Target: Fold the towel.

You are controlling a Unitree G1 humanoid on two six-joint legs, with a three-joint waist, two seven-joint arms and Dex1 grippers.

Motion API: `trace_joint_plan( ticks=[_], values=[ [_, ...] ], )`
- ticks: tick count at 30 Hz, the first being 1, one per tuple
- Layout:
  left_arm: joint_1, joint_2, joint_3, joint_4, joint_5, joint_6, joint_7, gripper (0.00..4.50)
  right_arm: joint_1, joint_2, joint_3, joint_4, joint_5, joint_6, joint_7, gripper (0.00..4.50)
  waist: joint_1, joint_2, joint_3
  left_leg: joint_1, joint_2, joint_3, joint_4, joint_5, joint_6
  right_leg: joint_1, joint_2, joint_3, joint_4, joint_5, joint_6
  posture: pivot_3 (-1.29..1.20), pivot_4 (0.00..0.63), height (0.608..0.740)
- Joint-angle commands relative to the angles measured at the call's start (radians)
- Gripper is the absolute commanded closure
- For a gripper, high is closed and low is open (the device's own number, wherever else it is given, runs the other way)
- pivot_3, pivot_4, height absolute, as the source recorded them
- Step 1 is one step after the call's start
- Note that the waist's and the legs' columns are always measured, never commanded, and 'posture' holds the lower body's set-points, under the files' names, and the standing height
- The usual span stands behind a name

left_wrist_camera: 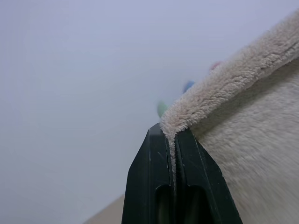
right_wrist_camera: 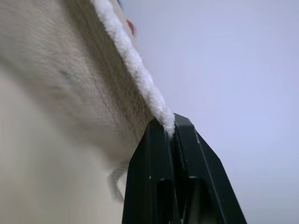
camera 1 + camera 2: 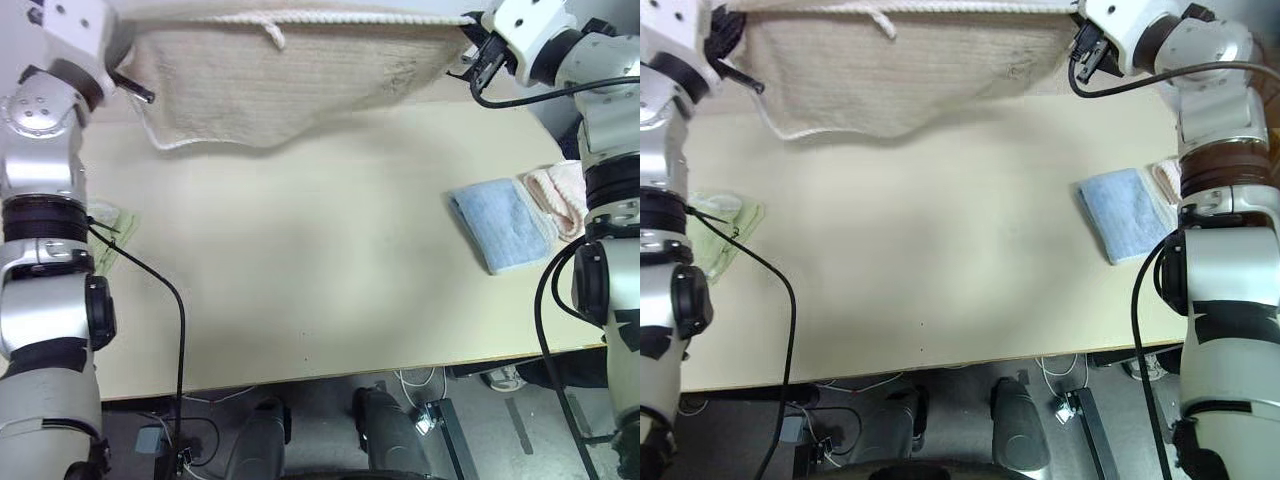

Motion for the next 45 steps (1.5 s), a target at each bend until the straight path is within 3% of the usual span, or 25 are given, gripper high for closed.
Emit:
trace_joint_plan(
  ticks=[1,5,11,15,18,20,25,28,33,45],
  values=[
    [0.155,0.054,0.047,-0.134,-0.082,0.036,-0.15,4.5,0.146,-0.057,-0.047,-0.246,0.101,0.096,0.132,4.44,-0.001,0.0,0.0,0.0,0.0,0.0,0.001,0.0,0.001,0.0,0.0,0.0,0.001,0.0,0.0,0.0,0.15,0.74],
    [0.485,0.106,0.097,-0.439,-0.185,0.171,-0.287,4.5,0.454,-0.122,-0.077,-0.596,0.212,0.292,0.242,4.44,0.001,0.001,0.001,-0.002,0.0,-0.001,0.005,-0.003,0.005,0.0,0.0,0.0,0.003,0.0,0.0,0.0,0.15,0.74],
    [0.985,0.181,0.247,-0.865,-0.286,0.425,-0.355,4.5,0.871,-0.238,-0.183,-0.976,0.345,0.55,0.304,4.44,0.014,0.001,0.001,-0.002,0.001,-0.001,0.006,-0.003,0.005,-0.001,0.0,0.001,0.003,0.0,-0.001,0.0,0.15,0.74],
    [1.245,0.203,0.346,-1.026,-0.317,0.524,-0.415,4.5,1.108,-0.318,-0.307,-1.171,0.468,0.695,0.379,4.44,0.03,0.001,0.0,0.003,0.001,0.0,0.007,-0.003,0.006,0.003,0.0,0.001,0.002,0.0,-0.002,0.0,0.15,0.74],
    [1.349,0.217,0.396,-1.073,-0.336,0.564,-0.456,4.5,1.258,-0.362,-0.405,-1.265,0.535,0.754,0.437,4.44,0.045,0.0,0.0,0.004,0.001,0.0,0.007,-0.003,0.006,0.006,0.0,0.0,0.001,-0.002,-0.006,0.0,0.15,0.74],
    [1.364,0.22,0.41,-1.083,-0.35,0.576,-0.465,4.5,1.273,-0.366,-0.425,-1.27,0.543,0.759,0.423,4.44,0.052,0.0,0.0,0.006,0.001,0.001,0.008,-0.003,0.006,0.008,0.0,0.001,0.0,-0.002,-0.006,0.0,0.15,0.74],
    [1.252,0.211,0.352,-1.003,-0.328,0.547,-0.429,4.5,1.141,-0.339,-0.34,-1.159,0.473,0.705,0.341,4.44,0.056,-0.001,0.0,0.007,0.002,0.001,0.009,-0.003,0.006,0.01,0.0,0.001,0.0,-0.003,-0.01,0.0,0.15,0.74],
    [1.069,0.184,0.229,-0.862,-0.258,0.481,-0.382,4.5,0.994,-0.292,-0.222,-0.995,0.391,0.625,0.31,4.44,0.056,-0.001,0.0,0.009,0.002,0.001,0.008,-0.003,0.006,0.011,0.0,0.001,0.0,-0.003,-0.01,0.0,0.15,0.74],
    [0.915,0.157,0.102,-0.695,-0.197,0.411,-0.388,4.5,0.898,-0.248,-0.121,-0.845,0.328,0.539,0.319,4.44,0.052,-0.001,-0.001,0.008,0.001,0.002,0.006,-0.003,0.006,0.01,0.0,0.001,0.0,0.0,-0.005,0.0,0.15,0.74],
    [0.726,0.081,-0.045,-0.458,-0.128,0.325,-0.416,4.5,0.871,-0.186,-0.058,-0.732,0.296,0.498,0.33,4.44,0.051,-0.001,-0.001,0.008,0.001,0.001,0.006,-0.003,0.006,0.008,0.0,0.001,0.001,0.0,-0.005,0.0,0.15,0.74]
  ],
)
